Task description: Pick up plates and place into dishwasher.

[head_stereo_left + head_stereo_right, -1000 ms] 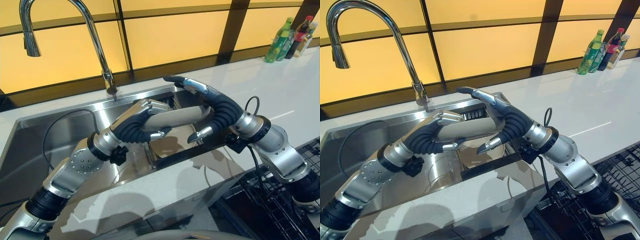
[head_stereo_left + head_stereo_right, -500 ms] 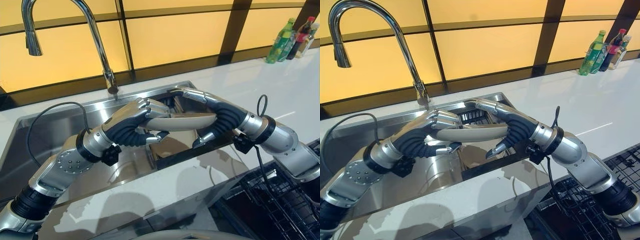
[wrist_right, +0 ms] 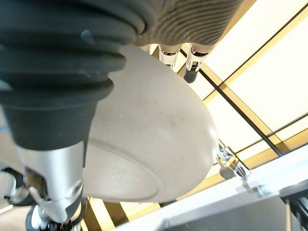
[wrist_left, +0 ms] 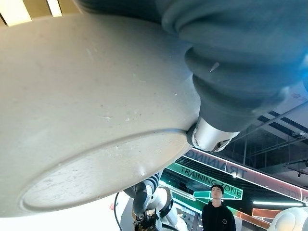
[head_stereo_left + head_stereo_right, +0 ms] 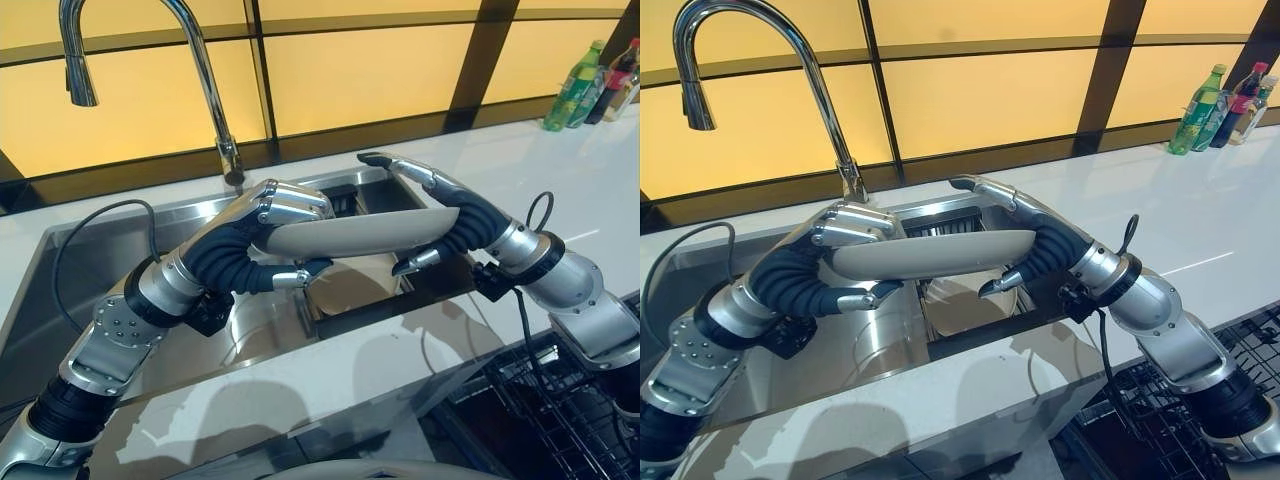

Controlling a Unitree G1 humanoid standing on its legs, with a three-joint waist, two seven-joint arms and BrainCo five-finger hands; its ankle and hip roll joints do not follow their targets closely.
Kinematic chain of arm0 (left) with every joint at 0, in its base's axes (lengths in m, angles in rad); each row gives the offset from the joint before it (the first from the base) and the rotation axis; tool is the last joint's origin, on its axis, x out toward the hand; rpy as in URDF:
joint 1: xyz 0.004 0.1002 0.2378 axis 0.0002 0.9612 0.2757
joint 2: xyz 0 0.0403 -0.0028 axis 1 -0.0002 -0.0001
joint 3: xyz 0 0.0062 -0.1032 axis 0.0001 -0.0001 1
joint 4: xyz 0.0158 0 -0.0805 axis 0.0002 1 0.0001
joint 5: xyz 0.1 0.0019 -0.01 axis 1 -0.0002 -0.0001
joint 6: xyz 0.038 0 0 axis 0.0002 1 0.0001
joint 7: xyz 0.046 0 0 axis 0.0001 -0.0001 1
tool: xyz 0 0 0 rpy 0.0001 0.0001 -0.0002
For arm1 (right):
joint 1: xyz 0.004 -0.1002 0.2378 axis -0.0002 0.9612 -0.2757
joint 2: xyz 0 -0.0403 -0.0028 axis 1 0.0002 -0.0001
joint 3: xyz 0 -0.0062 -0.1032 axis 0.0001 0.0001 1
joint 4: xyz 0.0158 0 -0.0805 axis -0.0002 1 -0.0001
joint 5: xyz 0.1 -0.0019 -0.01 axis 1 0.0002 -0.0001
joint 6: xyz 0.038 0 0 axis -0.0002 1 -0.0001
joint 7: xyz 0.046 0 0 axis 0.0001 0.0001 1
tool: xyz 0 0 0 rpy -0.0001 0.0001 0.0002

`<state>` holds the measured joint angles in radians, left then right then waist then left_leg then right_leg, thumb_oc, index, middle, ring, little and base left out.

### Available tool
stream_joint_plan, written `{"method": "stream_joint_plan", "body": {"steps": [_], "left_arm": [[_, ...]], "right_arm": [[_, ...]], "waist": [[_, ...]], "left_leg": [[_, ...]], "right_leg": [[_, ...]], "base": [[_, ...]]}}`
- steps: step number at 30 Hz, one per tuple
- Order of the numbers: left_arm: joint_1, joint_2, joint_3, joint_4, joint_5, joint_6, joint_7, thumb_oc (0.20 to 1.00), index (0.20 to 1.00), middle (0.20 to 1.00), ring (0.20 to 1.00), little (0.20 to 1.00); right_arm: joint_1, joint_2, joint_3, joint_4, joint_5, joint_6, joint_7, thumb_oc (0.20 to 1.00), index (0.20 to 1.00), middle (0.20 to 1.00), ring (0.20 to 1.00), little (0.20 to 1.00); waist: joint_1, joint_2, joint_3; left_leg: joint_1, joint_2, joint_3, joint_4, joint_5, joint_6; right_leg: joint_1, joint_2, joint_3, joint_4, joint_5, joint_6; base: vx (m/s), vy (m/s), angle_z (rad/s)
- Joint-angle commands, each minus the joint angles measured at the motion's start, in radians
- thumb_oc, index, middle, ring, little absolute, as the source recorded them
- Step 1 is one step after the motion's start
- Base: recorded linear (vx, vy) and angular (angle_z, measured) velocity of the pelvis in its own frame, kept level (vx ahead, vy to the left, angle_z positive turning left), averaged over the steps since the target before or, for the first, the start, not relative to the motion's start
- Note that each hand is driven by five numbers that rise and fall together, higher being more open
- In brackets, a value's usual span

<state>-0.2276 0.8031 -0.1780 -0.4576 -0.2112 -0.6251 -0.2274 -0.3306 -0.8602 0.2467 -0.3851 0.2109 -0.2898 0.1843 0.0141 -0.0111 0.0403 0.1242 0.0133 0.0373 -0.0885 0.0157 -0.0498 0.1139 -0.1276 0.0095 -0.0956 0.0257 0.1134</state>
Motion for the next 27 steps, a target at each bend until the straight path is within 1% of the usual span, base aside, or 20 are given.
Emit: {"method": "stream_joint_plan", "body": {"steps": [1,2,3,5,6,13,23,27], "left_arm": [[-0.100,-0.022,-0.042,-0.002,-0.060,-0.022,0.029,0.200,0.200,0.200,0.200,0.200],[-0.099,-0.024,-0.042,0.000,-0.063,-0.023,0.028,0.200,0.200,0.200,0.200,0.200],[-0.098,-0.026,-0.043,-0.001,-0.063,-0.024,0.029,0.200,0.200,0.200,0.200,0.200],[-0.101,-0.028,-0.047,-0.004,-0.063,-0.020,0.033,0.200,0.200,0.200,0.200,0.200],[-0.102,-0.032,-0.050,-0.002,-0.060,-0.022,0.035,0.200,0.200,0.200,0.200,0.200],[-0.108,-0.043,-0.061,-0.002,-0.050,-0.020,0.043,0.200,0.200,0.200,0.200,0.200],[-0.113,-0.048,-0.060,0.007,-0.031,-0.020,0.056,0.200,0.200,0.200,0.200,0.200],[-0.106,-0.061,-0.050,0.012,0.001,0.001,0.085,0.200,0.200,0.200,0.200,0.200]], "right_arm": [[-0.058,0.010,0.008,-0.005,0.046,-0.040,-0.022,0.846,0.846,0.846,0.846,0.846],[-0.055,0.016,0.009,-0.008,0.048,-0.043,-0.019,0.677,0.677,0.677,0.677,0.677],[-0.053,0.018,0.009,-0.011,0.053,-0.044,-0.021,0.583,0.583,0.583,0.583,0.583],[-0.055,0.027,0.016,-0.013,0.061,-0.047,-0.028,0.285,0.285,0.285,0.285,0.285],[-0.056,0.033,0.017,-0.014,0.062,-0.050,-0.032,0.200,0.200,0.200,0.200,0.200],[-0.049,0.058,0.014,-0.021,0.099,-0.055,-0.015,0.200,0.200,0.200,0.200,0.200],[-0.032,0.091,-0.015,-0.010,0.160,-0.064,-0.031,0.200,0.200,0.200,0.200,0.200],[-0.018,0.122,-0.035,-0.008,0.168,-0.083,-0.049,0.200,0.200,0.200,0.200,0.200]], "waist": [[0.012,-0.015,-0.059],[0.011,-0.014,-0.059],[0.010,-0.014,-0.058],[0.010,-0.014,-0.056],[0.009,-0.014,-0.055],[0.000,-0.013,-0.058],[-0.012,-0.012,-0.059],[-0.016,-0.011,-0.058]], "left_leg": [[-0.026,-0.055,-0.035,0.043,-0.103,0.053],[-0.025,-0.054,-0.034,0.043,-0.103,0.053],[-0.024,-0.054,-0.034,0.042,-0.103,0.053],[-0.023,-0.053,-0.032,0.040,-0.103,0.054],[-0.022,-0.053,-0.031,0.040,-0.103,0.054],[-0.021,-0.049,-0.017,0.037,-0.101,0.054],[-0.014,-0.042,0.005,0.032,-0.100,0.054],[-0.013,-0.039,0.009,0.032,-0.101,0.054]], "right_leg": [[-0.042,0.017,-0.055,0.008,-0.003,0.030],[-0.042,0.017,-0.054,0.008,-0.003,0.030],[-0.042,0.018,-0.053,0.008,-0.003,0.030],[-0.042,0.019,-0.052,0.008,-0.004,0.029],[-0.042,0.020,-0.050,0.008,-0.004,0.029],[-0.046,0.024,-0.043,0.008,-0.003,0.027],[-0.046,0.029,-0.041,0.008,-0.004,0.023],[-0.045,0.034,-0.038,0.008,-0.006,0.019]], "base": [[0.00,0.000,0.00],[0.00,0.000,0.00],[0.00,0.000,0.00],[0.00,0.000,0.00],[0.00,0.000,0.00],[0.00,0.001,-0.02],[0.00,0.000,0.00],[-0.02,-0.025,0.00]]}}
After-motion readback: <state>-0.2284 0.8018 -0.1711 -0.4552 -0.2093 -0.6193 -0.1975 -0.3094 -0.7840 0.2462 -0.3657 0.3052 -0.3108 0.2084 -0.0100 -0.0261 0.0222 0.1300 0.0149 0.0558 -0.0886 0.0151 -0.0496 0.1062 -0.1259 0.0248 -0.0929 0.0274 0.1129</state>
